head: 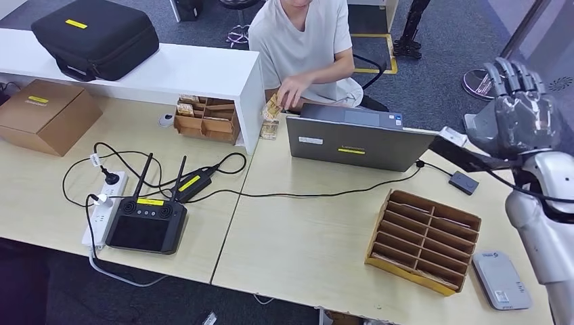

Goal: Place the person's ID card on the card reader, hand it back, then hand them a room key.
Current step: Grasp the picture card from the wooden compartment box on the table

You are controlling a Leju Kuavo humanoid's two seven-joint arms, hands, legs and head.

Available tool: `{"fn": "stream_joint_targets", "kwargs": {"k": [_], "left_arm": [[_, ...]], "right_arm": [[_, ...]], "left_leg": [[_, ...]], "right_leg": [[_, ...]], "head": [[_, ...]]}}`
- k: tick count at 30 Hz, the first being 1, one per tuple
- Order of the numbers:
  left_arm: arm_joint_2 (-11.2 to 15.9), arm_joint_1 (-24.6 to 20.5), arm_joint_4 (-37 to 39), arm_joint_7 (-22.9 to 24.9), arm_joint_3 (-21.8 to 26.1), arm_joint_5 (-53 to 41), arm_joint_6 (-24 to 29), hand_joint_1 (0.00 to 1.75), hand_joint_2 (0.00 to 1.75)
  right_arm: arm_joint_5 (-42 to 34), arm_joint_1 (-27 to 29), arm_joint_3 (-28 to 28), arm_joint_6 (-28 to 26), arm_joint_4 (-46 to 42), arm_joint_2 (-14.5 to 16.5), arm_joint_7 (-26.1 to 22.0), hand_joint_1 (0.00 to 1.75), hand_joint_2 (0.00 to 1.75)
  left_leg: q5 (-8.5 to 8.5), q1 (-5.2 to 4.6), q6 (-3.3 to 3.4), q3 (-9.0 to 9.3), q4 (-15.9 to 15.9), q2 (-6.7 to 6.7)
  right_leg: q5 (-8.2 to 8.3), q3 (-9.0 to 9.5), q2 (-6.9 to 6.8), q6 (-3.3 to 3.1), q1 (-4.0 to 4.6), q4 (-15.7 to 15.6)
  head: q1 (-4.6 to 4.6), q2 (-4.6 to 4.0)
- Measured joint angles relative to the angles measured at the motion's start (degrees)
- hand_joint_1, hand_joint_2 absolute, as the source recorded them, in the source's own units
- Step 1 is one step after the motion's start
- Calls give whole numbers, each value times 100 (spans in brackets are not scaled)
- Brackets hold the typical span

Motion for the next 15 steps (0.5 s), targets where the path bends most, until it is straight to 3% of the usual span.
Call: {"fn": "stream_joint_targets", "kwargs": {"k": [9, 15], "left_arm": [[-5, 59, 2, -69, 154, 278, 7, 0, 175], [-8, 85, 2, -137, 206, 342, 29, 0, 175]], "right_arm": [[-94, 3155, -962, -412, -2762, -393, -400, 0, 175], [39, 4263, -1358, -508, -3828, -454, -494, 0, 175]], "left_leg": [[-14, 0, 5, -23, -2, -17], [-15, 0, 3, -22, -3, -9]], "right_leg": [[-13, -11, -19, 0, 0, -4], [-14, -16, -11, -2, -1, -3]], "head": [[0, 0], [1, 0]]}}
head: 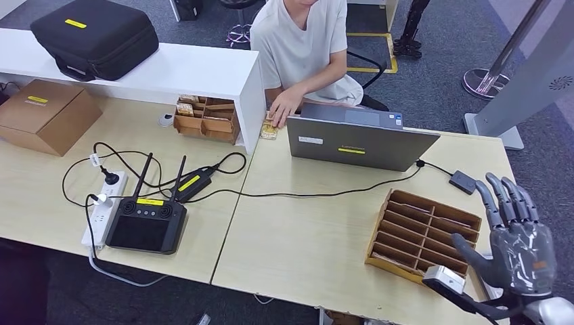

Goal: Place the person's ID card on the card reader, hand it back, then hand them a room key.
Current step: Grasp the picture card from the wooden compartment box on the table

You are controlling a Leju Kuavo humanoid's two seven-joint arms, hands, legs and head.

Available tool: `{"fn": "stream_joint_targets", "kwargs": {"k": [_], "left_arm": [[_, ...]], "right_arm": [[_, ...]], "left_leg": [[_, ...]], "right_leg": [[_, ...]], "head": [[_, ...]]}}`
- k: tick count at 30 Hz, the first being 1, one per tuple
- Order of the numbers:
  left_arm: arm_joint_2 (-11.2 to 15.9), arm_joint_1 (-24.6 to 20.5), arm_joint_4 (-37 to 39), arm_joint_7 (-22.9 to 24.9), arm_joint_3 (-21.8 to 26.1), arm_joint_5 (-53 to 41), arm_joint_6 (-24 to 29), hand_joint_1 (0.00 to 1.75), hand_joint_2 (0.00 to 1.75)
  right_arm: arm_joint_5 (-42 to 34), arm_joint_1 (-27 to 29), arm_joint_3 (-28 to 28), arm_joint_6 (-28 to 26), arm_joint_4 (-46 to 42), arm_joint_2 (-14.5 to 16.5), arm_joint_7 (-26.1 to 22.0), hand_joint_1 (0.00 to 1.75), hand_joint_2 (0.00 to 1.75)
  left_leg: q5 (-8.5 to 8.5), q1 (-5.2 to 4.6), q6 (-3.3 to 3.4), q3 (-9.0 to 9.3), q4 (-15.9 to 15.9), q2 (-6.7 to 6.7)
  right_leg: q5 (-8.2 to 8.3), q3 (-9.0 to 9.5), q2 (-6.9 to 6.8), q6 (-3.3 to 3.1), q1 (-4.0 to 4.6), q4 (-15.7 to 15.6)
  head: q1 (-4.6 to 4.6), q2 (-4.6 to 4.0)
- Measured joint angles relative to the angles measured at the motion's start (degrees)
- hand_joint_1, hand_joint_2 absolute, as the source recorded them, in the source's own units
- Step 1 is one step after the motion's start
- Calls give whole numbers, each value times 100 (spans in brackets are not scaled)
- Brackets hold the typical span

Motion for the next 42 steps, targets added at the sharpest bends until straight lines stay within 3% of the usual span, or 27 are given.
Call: {"fn": "stream_joint_targets", "kwargs": {"k": [12, 16, 26, 30, 42], "left_arm": [[-29, 44, 0, -86, 129, 160, 32, 0, 175], [-37, 50, 0, -95, 177, 206, 35, 0, 175], [-51, 59, 0, -129, 247, 208, 38, 0, 175], [-51, 58, 0, -129, 247, 198, 37, 0, 175], [-55, 56, 0, -128, 247, 175, 36, 0, 175]], "right_arm": [[244, 1465, -236, 25, -1137, -87, -66, 0, 175], [338, 1878, -197, -9, -1422, -98, 21, 0, 0], [275, 2234, 93, -35, -1531, -114, 374, 0, 0], [275, 2216, 167, 18, -1422, -116, 435, 0, 175], [386, 1894, 375, 228, -741, -111, 609, 0, 175]], "left_leg": [[-3, 0, 1, 0, 0, 3], [-6, 0, 3, -1, 0, 5], [-5, 0, 3, 2, 0, 12], [-5, -1, 3, 2, 0, 13], [-5, -1, 3, 3, 0, 16]], "right_leg": [[-2, -1, 0, 0, -1, 0], [-6, -3, 2, -1, -1, 1], [-5, 0, 8, -2, -1, 2], [-5, 0, 8, -2, -1, 2], [-5, 0, 11, -2, -2, 2]], "head": [[-1, 0], [-1, 0], [0, 0], [0, 0], [-1, 0]]}}
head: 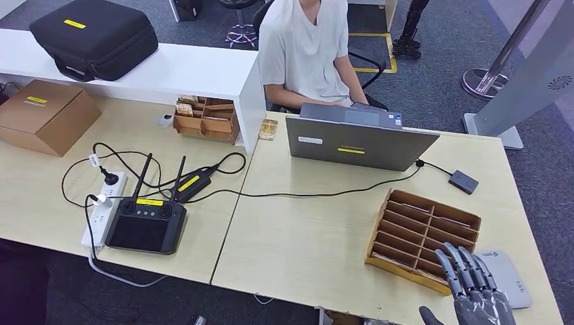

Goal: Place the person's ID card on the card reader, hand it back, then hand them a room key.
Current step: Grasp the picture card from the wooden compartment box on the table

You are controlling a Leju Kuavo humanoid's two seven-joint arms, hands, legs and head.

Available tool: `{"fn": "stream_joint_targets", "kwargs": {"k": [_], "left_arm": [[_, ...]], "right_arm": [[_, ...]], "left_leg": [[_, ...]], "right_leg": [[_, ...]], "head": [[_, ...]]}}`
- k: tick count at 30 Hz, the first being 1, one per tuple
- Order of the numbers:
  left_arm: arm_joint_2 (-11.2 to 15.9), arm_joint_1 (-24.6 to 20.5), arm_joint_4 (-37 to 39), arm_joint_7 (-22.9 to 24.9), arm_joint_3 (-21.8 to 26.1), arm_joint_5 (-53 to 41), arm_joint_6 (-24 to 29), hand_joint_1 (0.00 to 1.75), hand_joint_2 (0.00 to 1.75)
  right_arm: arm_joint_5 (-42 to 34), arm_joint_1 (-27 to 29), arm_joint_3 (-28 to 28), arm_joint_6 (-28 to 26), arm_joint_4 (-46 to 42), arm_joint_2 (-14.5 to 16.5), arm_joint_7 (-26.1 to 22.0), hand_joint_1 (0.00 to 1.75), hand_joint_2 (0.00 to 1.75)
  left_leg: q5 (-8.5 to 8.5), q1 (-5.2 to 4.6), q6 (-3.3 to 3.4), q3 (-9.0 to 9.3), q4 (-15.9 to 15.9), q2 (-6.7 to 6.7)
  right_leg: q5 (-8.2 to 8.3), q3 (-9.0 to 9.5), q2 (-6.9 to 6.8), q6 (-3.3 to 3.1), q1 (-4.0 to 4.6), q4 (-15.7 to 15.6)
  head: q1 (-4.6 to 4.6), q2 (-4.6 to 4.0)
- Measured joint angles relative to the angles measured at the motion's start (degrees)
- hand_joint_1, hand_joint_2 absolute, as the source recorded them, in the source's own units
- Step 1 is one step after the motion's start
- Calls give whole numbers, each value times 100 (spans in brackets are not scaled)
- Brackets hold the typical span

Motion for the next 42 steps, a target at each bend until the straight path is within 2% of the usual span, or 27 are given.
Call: {"fn": "stream_joint_targets", "kwargs": {"k": [15, 25, 42], "left_arm": [[0, -4, 0, 5, -2, -50, -10, 0, 175], [0, -6, 0, 14, -2, -58, -19, 0, 175], [0, -14, 0, 51, -2, -50, -30, 0, 175]], "right_arm": [[-134, -308, 60, 154, 612, 32, -4, 0, 175], [-180, -555, -160, 168, 1307, 125, 31, 0, 175], [-183, -699, -351, 160, 1798, 249, -7, 0, 175]], "left_leg": [[0, 0, 0, 0, 0, 1], [0, -1, 0, 0, 0, 0], [0, -1, 0, 0, 0, 0]], "right_leg": [[0, 0, 1, 0, 0, 0], [0, 0, 0, 0, 0, 0], [0, 0, 1, 0, 0, 0]], "head": [[0, 0], [1, 0], [1, 0]]}}
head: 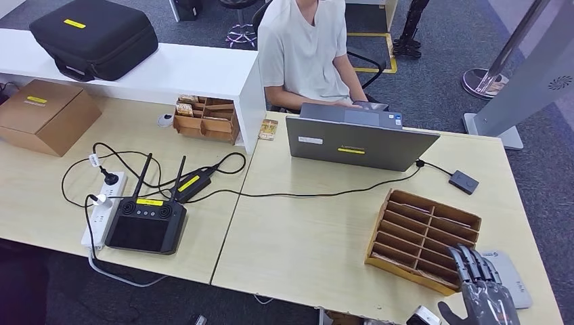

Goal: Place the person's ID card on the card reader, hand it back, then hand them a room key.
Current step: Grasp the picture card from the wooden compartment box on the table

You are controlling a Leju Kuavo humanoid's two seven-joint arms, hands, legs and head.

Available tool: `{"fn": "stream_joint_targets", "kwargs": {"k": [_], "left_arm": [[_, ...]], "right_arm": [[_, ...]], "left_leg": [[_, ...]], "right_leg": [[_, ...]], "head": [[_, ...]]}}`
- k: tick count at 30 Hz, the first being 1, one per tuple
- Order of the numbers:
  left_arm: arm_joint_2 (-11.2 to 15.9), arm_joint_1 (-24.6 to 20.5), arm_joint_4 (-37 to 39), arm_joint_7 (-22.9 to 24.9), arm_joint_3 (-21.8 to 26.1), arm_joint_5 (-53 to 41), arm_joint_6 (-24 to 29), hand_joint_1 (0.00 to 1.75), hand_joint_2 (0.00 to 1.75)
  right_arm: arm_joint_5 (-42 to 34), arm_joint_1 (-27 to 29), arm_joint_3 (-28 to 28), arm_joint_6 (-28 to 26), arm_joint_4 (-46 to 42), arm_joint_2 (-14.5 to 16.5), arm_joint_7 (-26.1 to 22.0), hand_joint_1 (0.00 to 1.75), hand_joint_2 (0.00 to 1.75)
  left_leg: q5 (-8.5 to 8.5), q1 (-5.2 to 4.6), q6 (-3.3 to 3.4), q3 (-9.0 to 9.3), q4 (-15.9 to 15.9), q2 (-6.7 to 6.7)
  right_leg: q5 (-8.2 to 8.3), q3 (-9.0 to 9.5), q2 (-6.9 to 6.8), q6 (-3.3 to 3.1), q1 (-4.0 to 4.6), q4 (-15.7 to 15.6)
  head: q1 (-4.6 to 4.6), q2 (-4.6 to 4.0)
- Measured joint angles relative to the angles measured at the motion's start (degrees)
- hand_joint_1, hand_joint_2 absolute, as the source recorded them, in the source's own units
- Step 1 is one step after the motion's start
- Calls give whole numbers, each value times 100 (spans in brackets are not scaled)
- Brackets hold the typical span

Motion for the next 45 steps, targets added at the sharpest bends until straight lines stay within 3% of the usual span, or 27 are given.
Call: {"fn": "stream_joint_targets", "kwargs": {"k": [13, 17, 45], "left_arm": [[2, 1, 0, -7, 0, -10, -9, 0, 175], [2, 1, 0, -7, 0, -13, -11, 0, 175], [7, 15, 0, -113, -1, -69, -22, 0, 175]], "right_arm": [[-2, -36, -20, 96, 133, 132, -114, 0, 175], [-19, -50, -20, 91, 163, 159, -141, 175, 175], [-350, -132, -72, 34, 216, 216, -427, 175, 175]], "left_leg": [[0, 0, 0, 0, 0, 0], [0, 0, 0, 0, 0, 0], [0, 0, 0, 2, 0, 2]], "right_leg": [[0, 0, 0, 0, 0, 1], [0, 0, 0, 0, 0, 1], [0, -1, 3, 0, 0, 0]], "head": [[-1, 0], [-1, 0], [0, 0]]}}
